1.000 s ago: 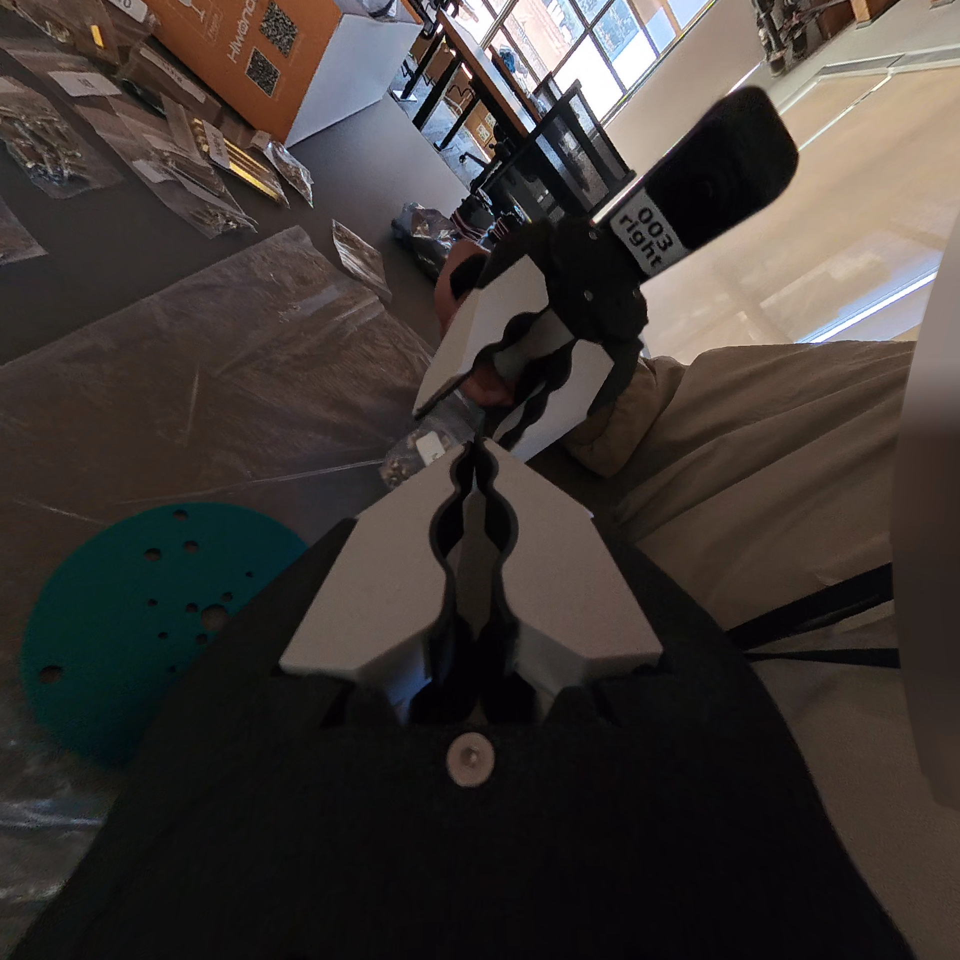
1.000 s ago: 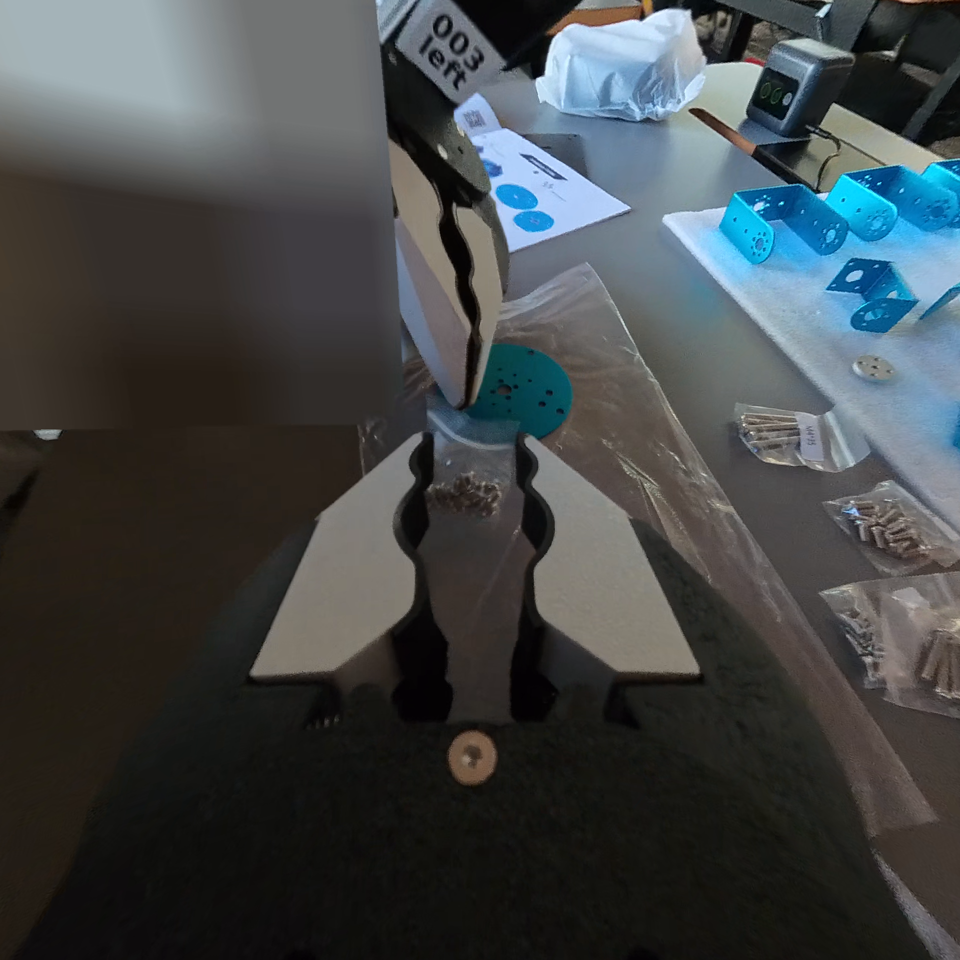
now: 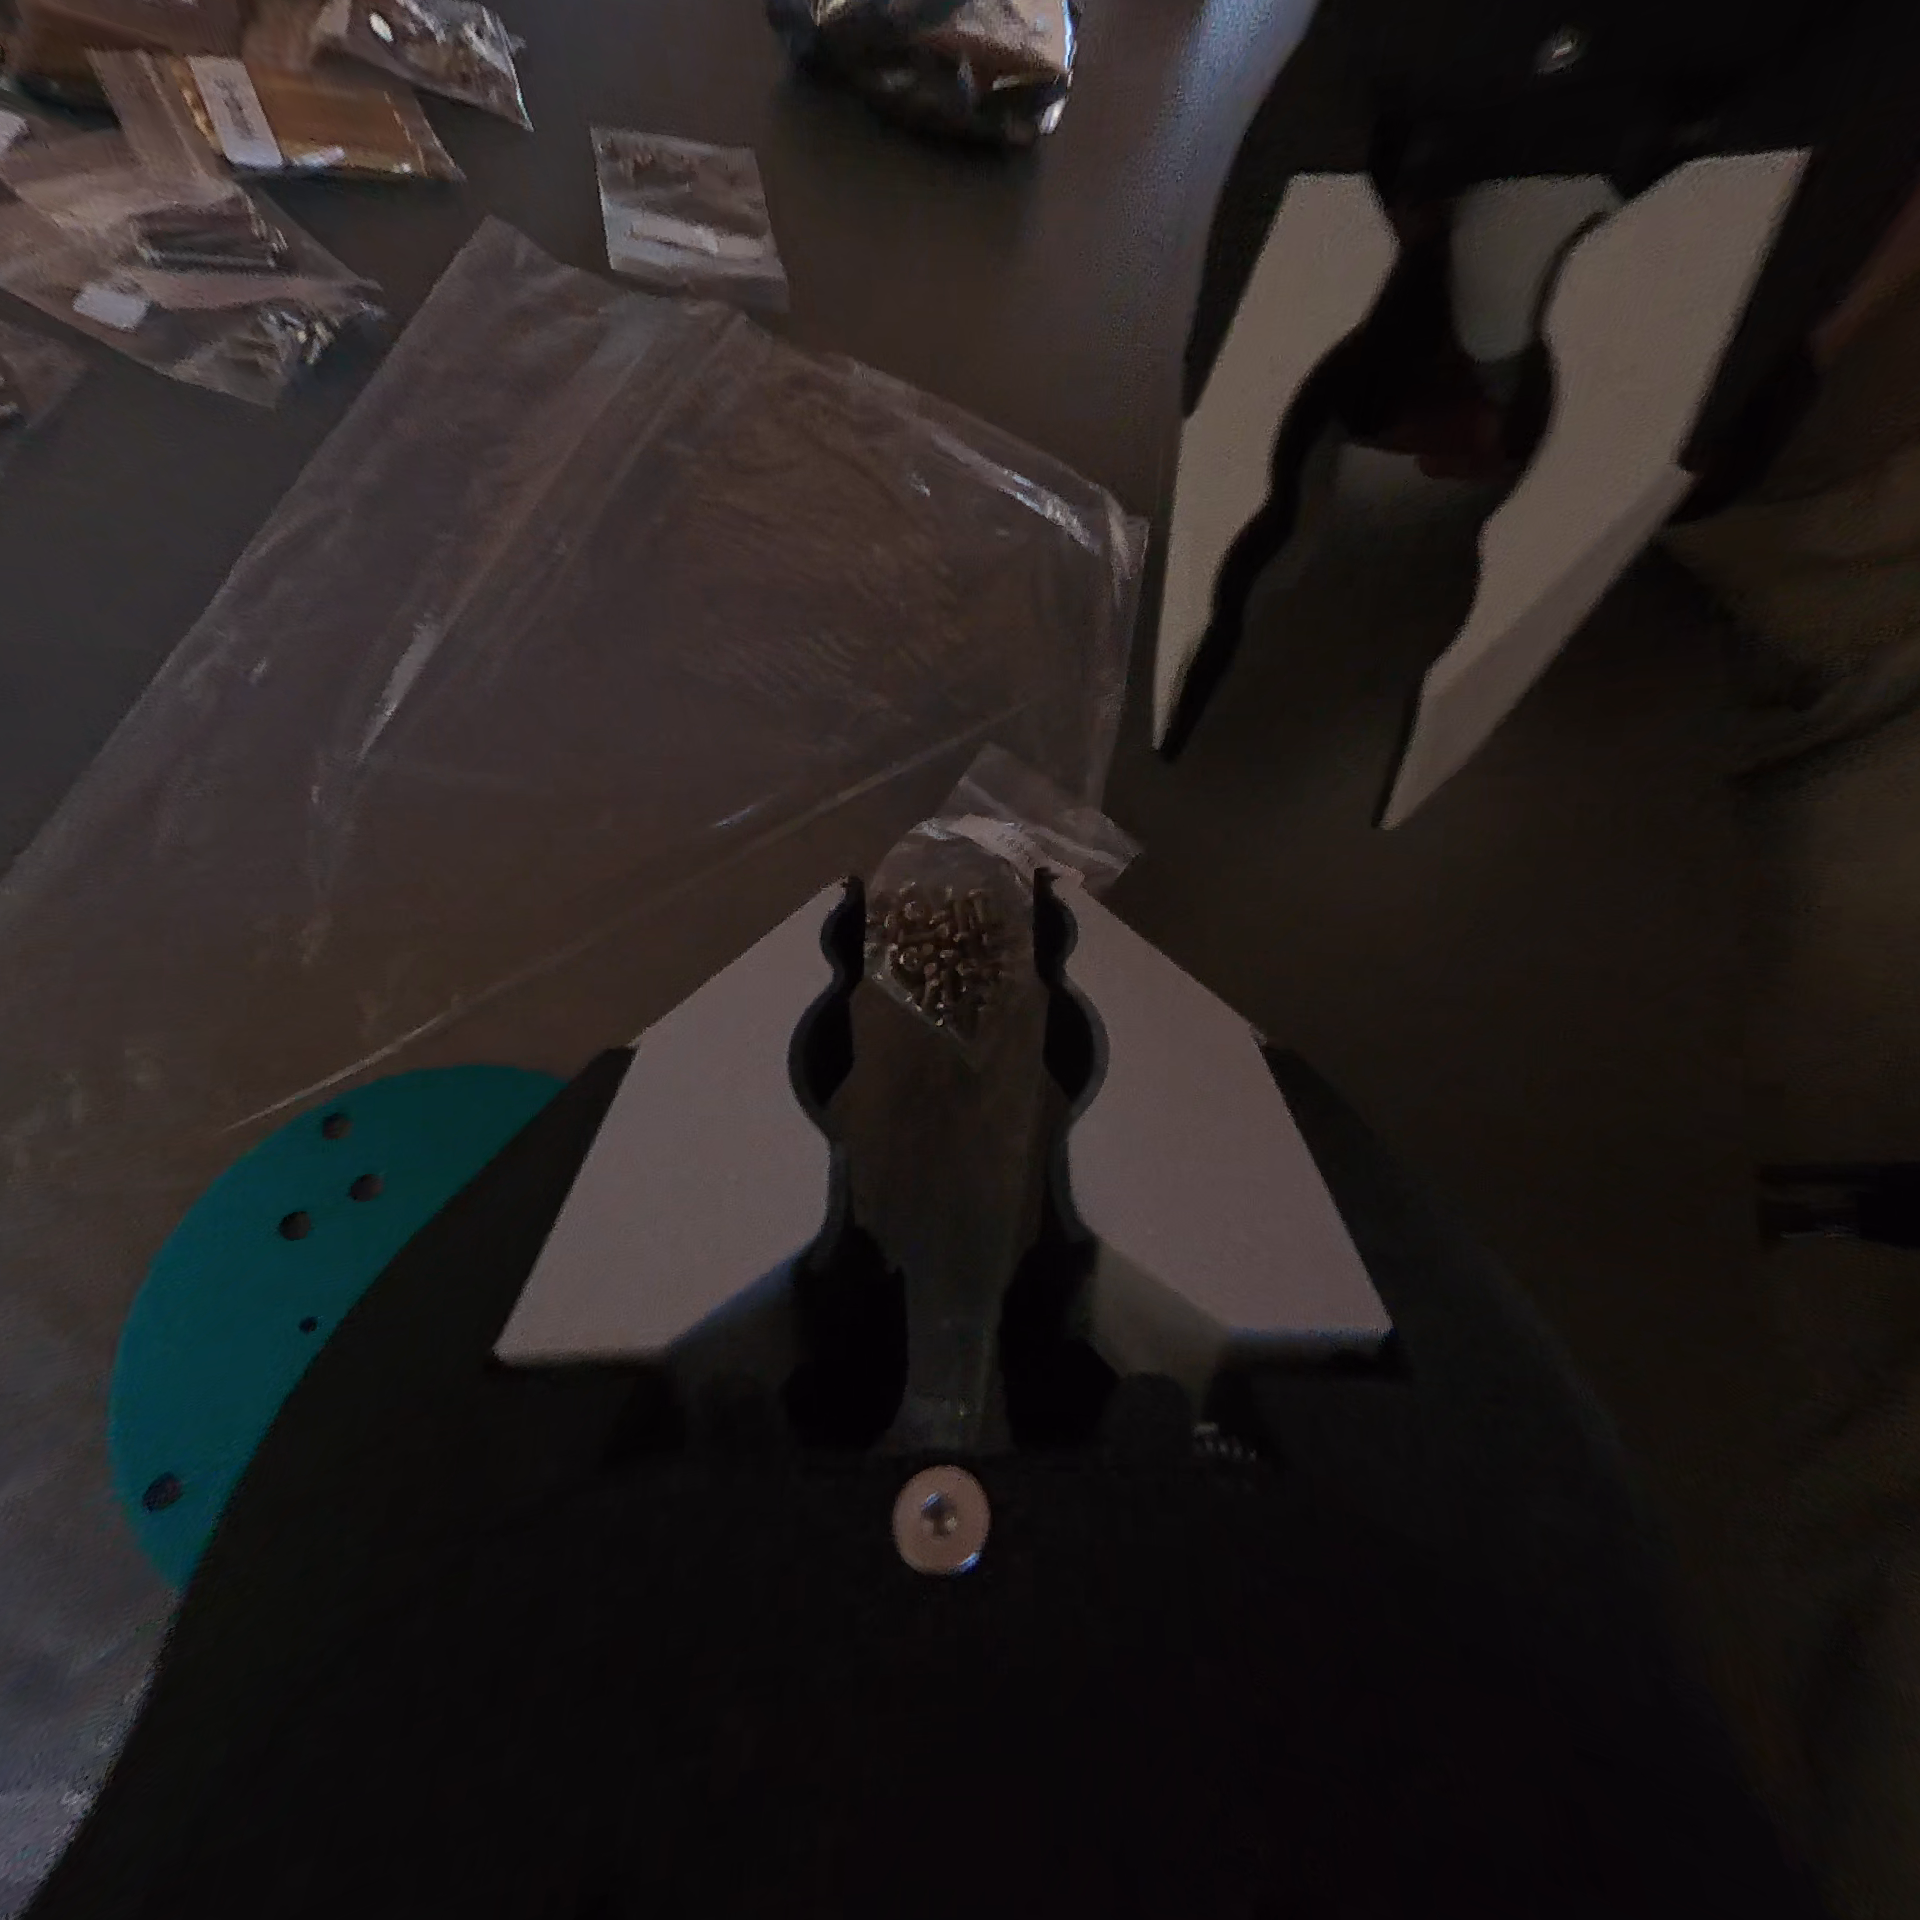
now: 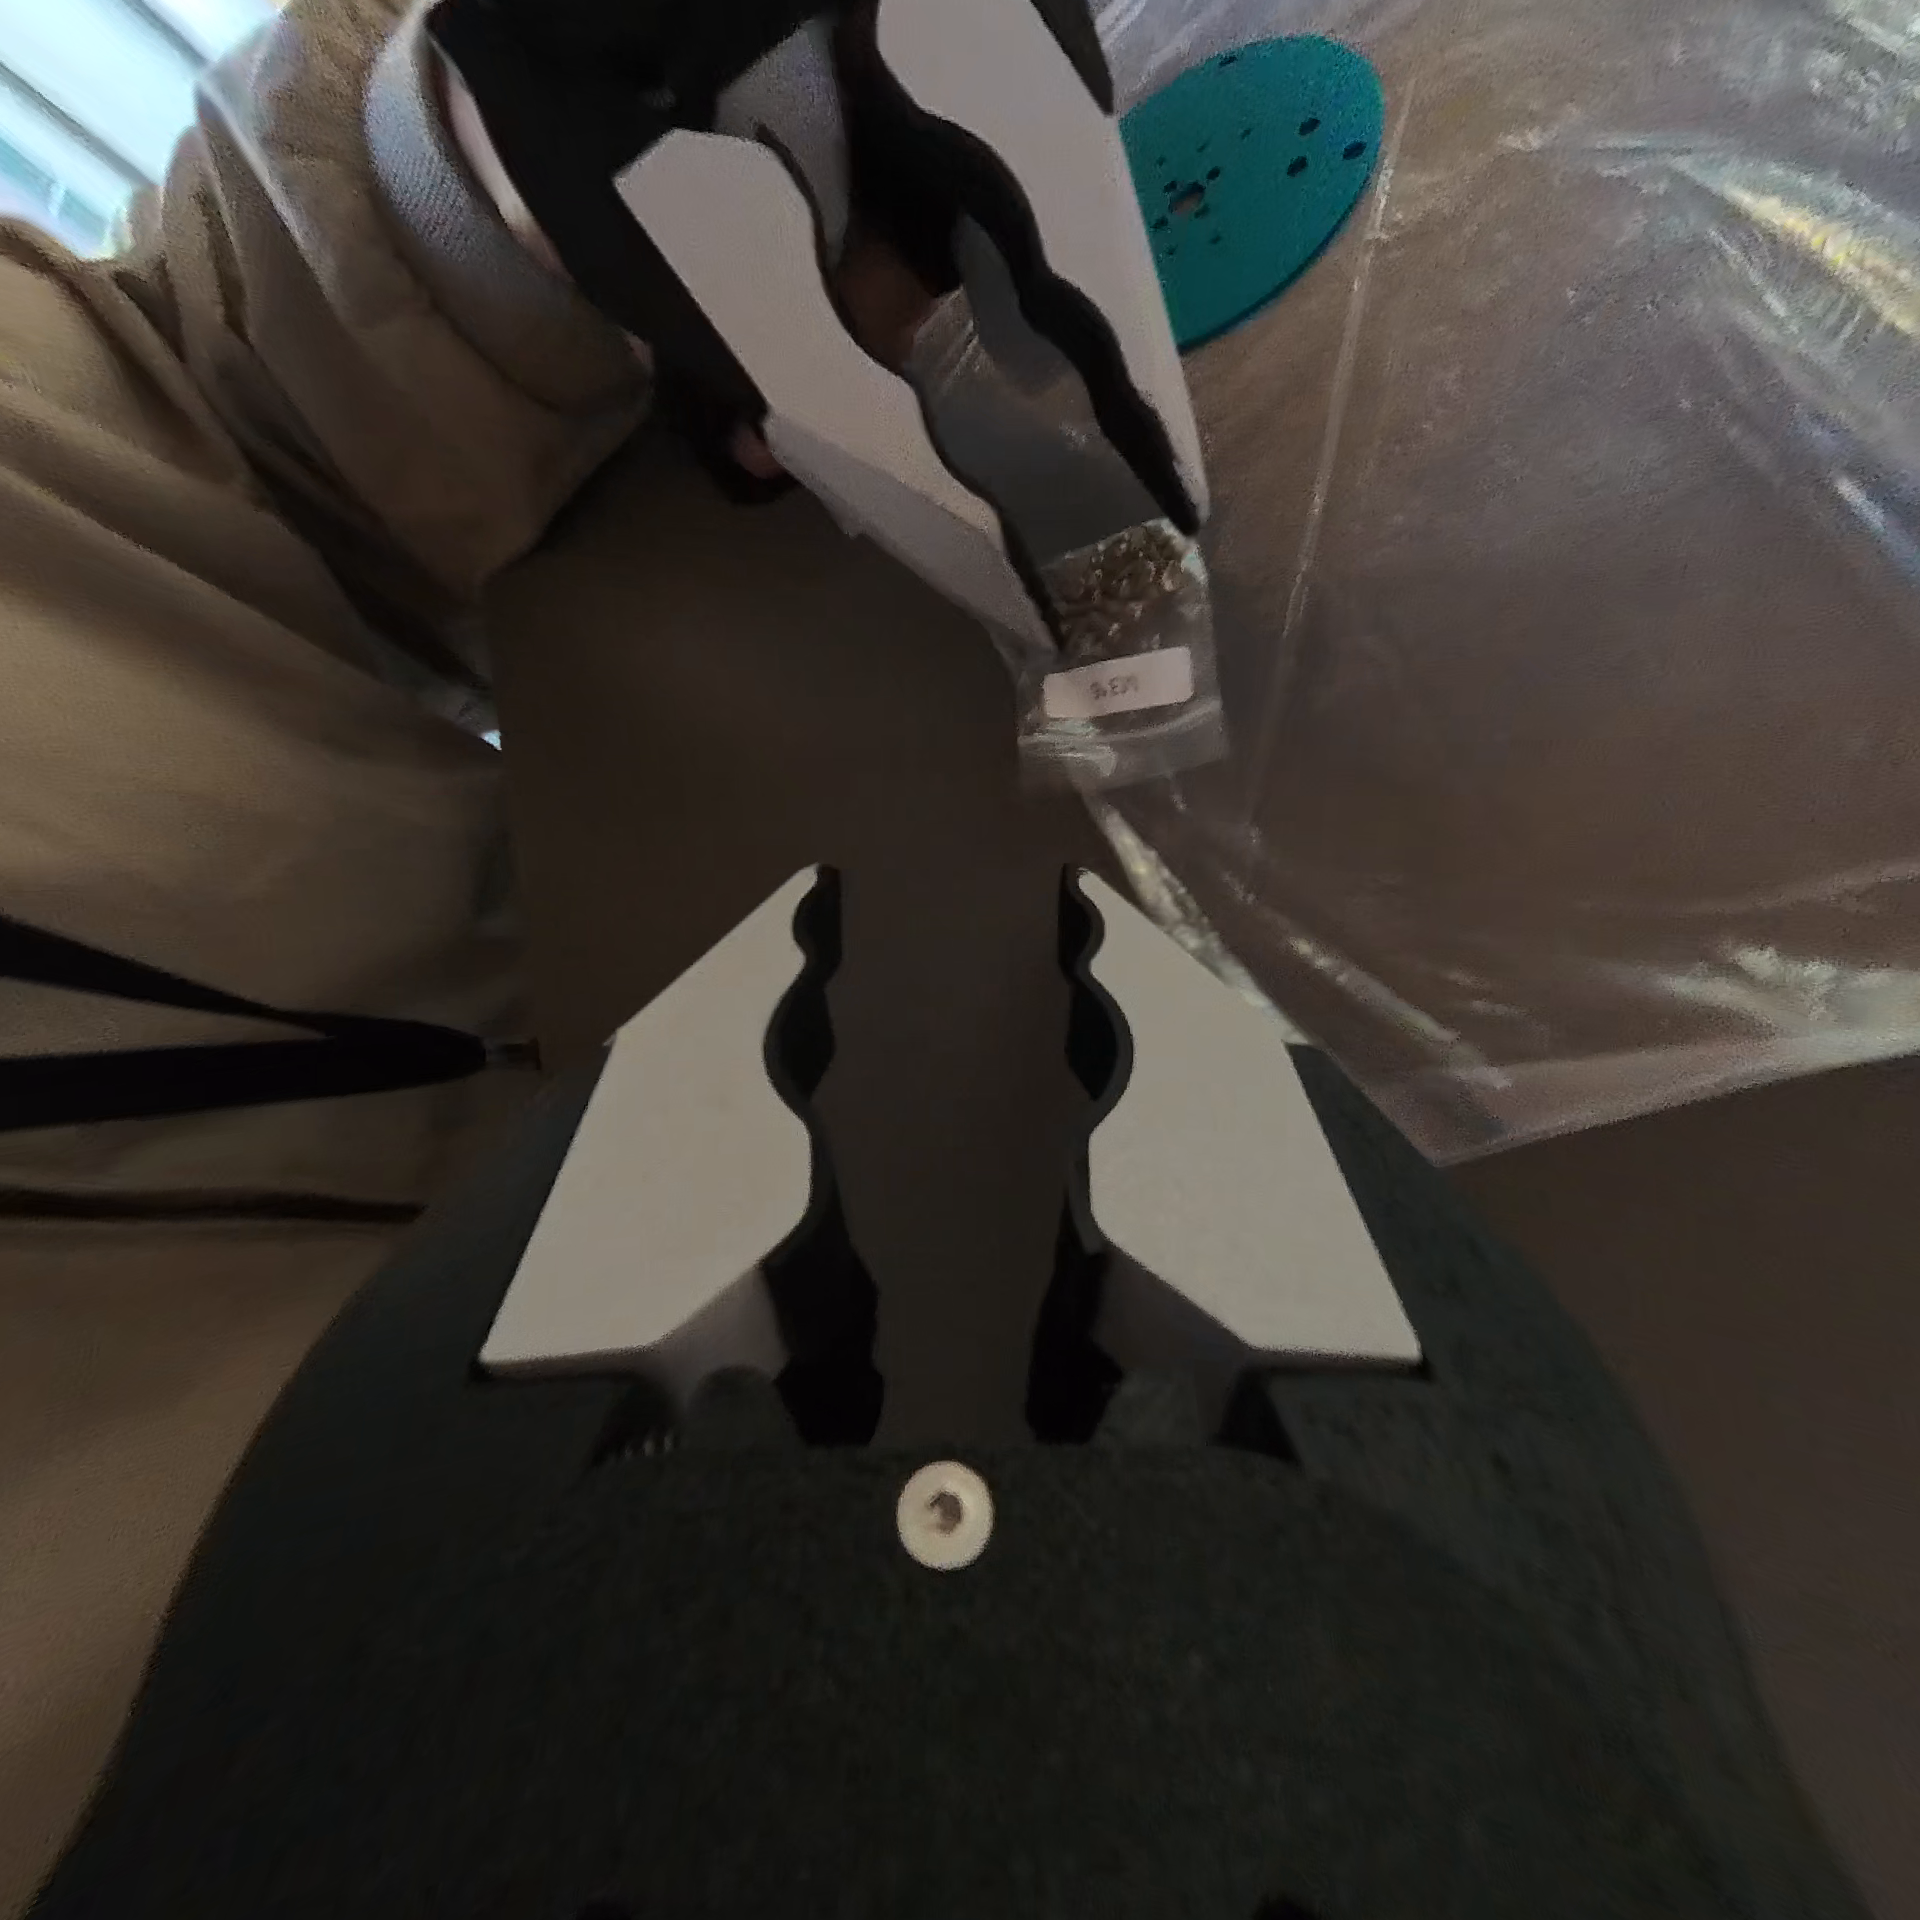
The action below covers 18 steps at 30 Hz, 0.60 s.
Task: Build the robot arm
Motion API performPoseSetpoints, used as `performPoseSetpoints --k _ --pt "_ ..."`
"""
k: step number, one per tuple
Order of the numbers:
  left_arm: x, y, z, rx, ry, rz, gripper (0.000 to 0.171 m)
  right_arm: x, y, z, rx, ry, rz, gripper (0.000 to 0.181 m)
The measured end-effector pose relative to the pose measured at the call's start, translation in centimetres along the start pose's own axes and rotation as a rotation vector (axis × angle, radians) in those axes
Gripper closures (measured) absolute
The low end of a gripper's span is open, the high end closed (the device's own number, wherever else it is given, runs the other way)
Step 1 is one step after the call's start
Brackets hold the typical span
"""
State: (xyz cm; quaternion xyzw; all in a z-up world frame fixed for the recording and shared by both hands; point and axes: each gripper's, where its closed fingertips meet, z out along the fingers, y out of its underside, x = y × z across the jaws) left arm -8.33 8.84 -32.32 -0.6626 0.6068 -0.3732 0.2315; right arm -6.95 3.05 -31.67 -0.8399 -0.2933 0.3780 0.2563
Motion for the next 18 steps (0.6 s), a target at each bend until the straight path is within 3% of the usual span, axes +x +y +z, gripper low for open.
performPoseSetpoints --k 4,6,9,13,15,18 --pt "-0.4 0.4 0.6 -0.033 -0.045 0.005 0.156 0.0 -0.3 1.1 0.068 0.079 0.104 0.13" --pt "-0.4 0.5 0.6 -0.034 -0.063 0.014 0.16 0.5 -0.7 1.4 0.097 0.1 0.161 0.138" --pt "-0.2 0.5 0.6 -0.031 -0.058 0.019 0.162 0.4 -1.7 1.4 0.172 0.065 0.257 0.135" --pt "0.1 0.6 0.5 -0.029 -0.032 0.003 0.164 0.6 -3.4 1.1 0.322 0.001 0.388 0.157" --pt "0.1 0.6 0.5 -0.028 -0.026 -0.01 0.164 1.1 -3.0 1.5 0.3 0.013 0.42 0.159" --pt "0.0 0.6 0.5 -0.026 -0.027 -0.014 0.164 1.2 -3.1 1.7 0.306 0.017 0.43 0.176"
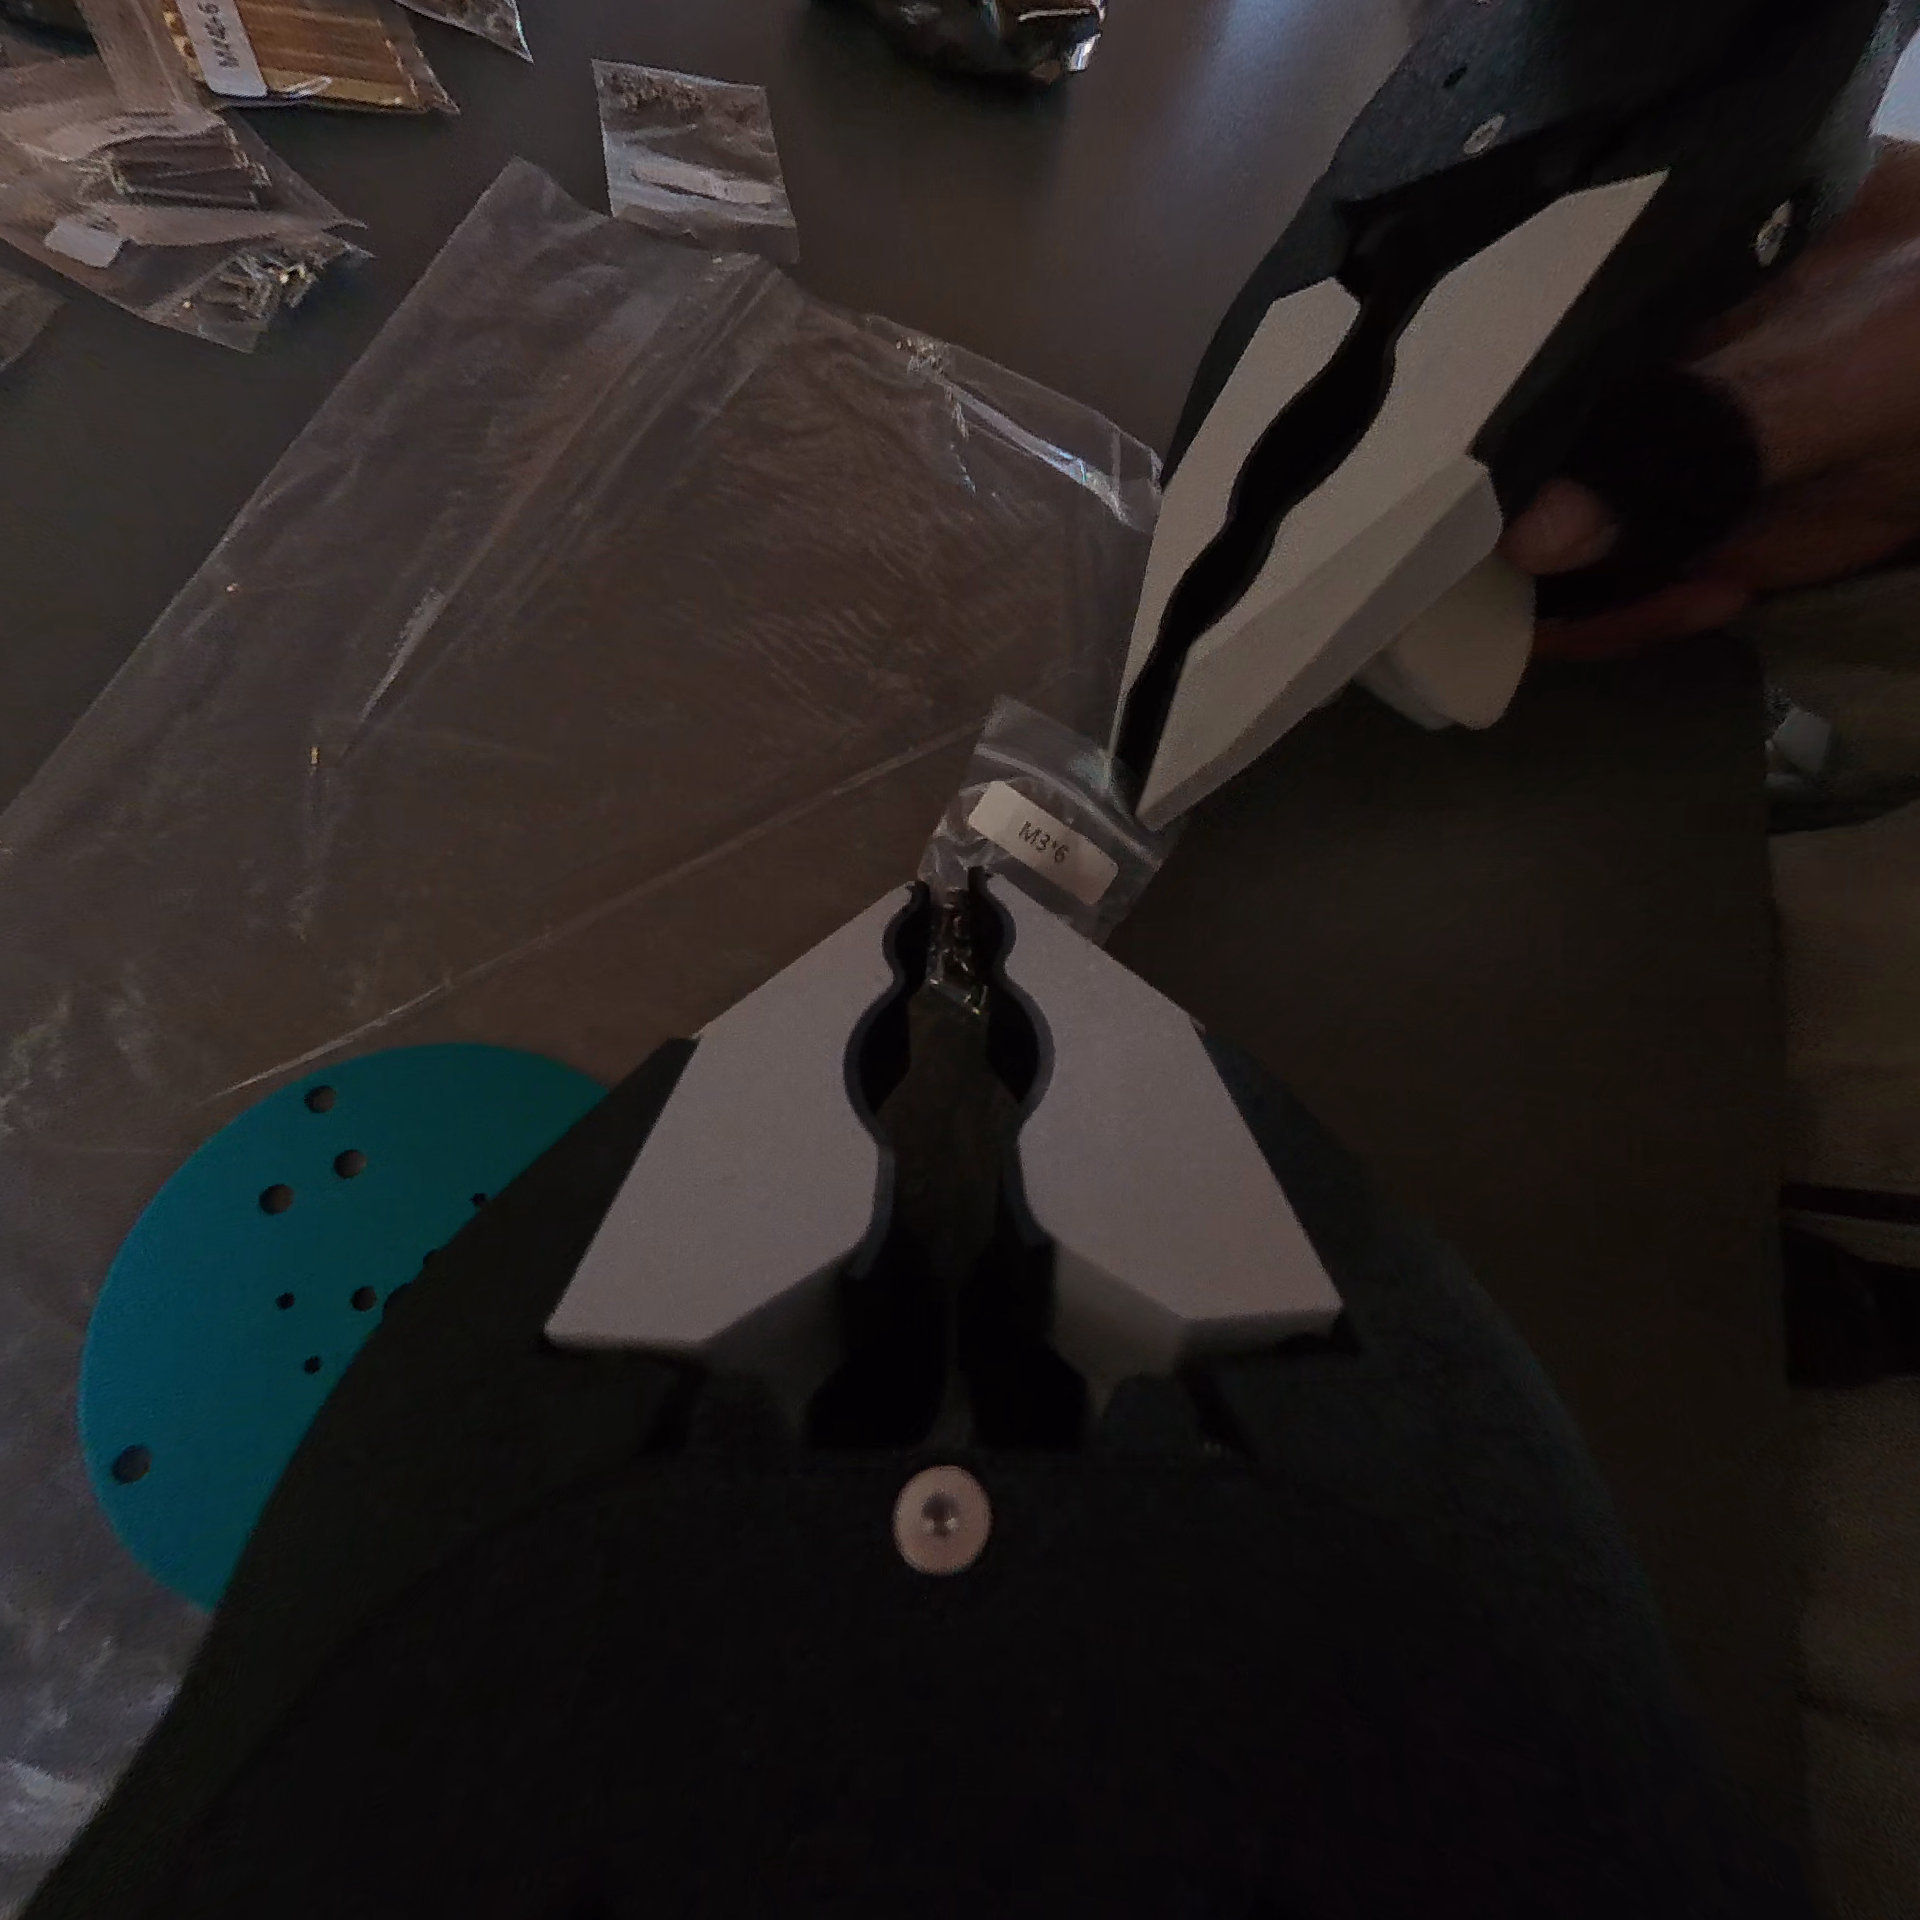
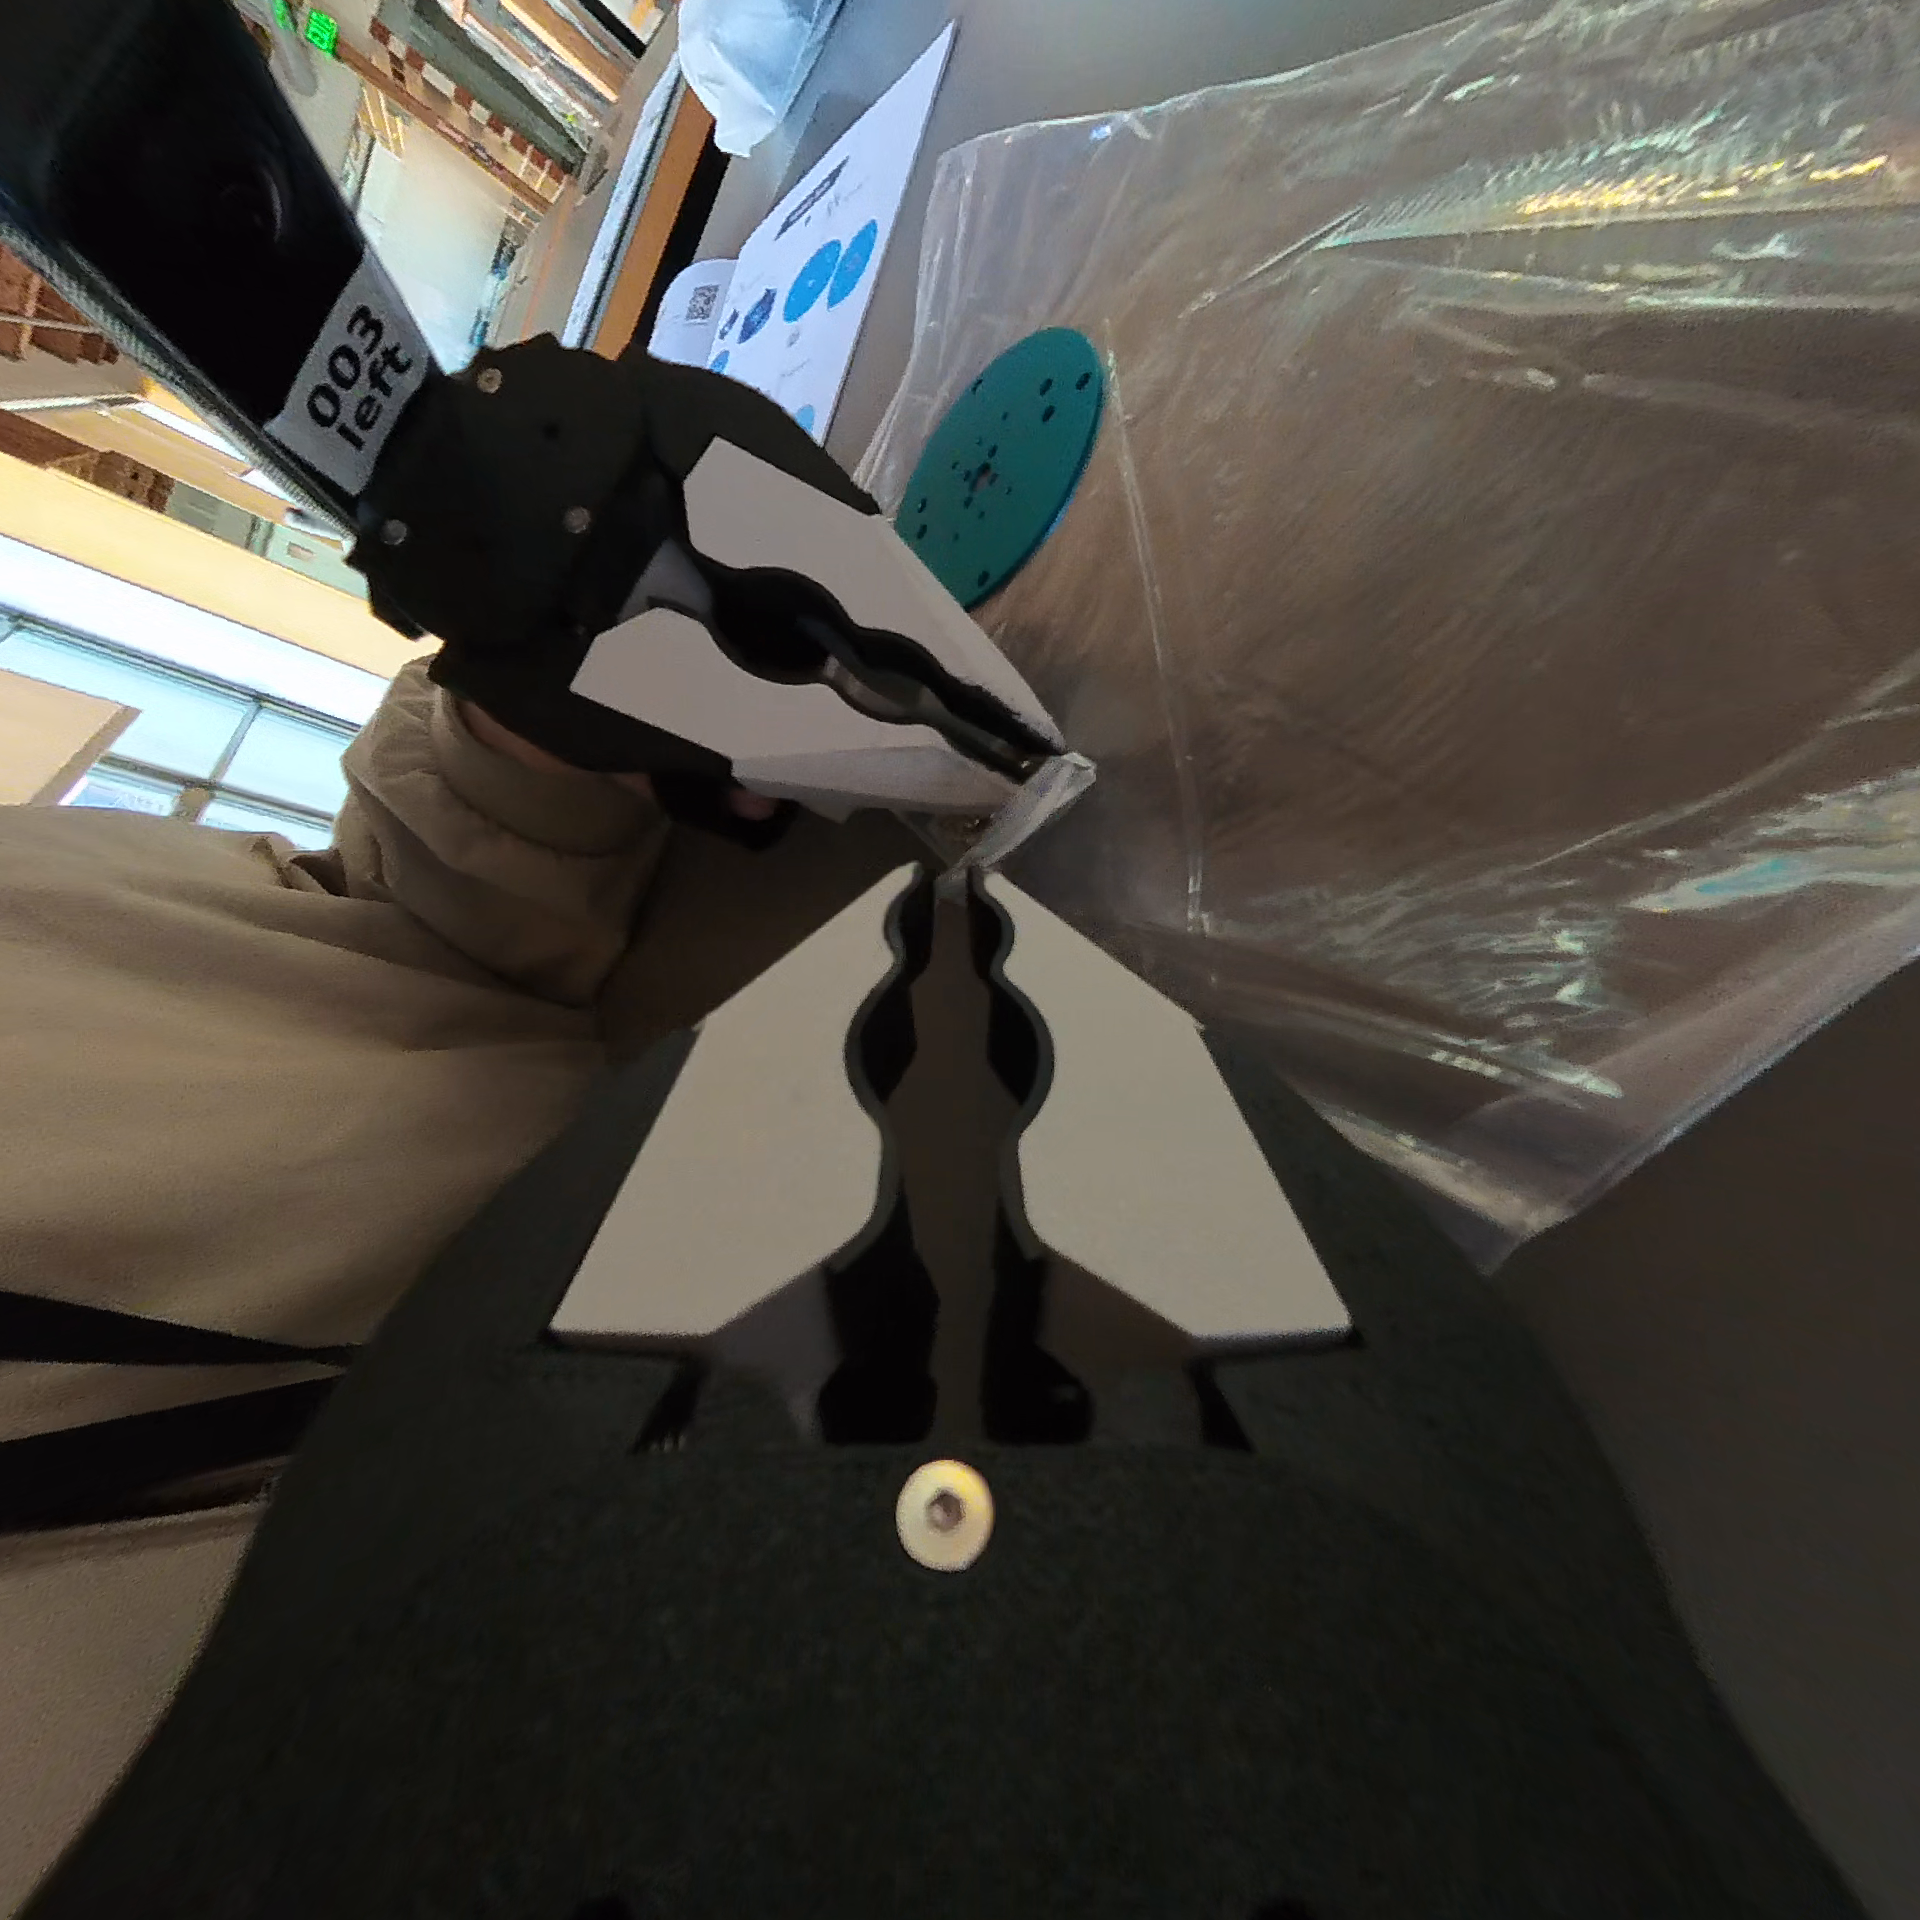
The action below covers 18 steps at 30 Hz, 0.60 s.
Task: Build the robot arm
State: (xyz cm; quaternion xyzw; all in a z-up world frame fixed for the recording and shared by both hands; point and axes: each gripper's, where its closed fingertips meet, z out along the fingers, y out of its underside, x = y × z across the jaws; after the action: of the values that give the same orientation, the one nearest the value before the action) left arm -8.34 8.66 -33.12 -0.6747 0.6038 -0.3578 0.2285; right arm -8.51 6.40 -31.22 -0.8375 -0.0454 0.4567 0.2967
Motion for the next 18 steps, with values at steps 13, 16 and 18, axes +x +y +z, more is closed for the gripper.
performPoseSetpoints --k 13,16,18 --pt "0.6 -4.3 -2.7 0.282 0.146 -0.361 0.153 -0.8 -1.8 -0.3 0.055 0.158 -0.289 0.181" --pt "1.4 -5.0 -3.0 0.326 0.228 -0.506 0.149 -1.2 -2.1 -0.1 0.039 0.232 -0.401 0.181" --pt "1.1 -4.9 -2.7 0.334 0.226 -0.568 0.15 -1.3 -1.9 0.3 0.012 0.261 -0.453 0.181"
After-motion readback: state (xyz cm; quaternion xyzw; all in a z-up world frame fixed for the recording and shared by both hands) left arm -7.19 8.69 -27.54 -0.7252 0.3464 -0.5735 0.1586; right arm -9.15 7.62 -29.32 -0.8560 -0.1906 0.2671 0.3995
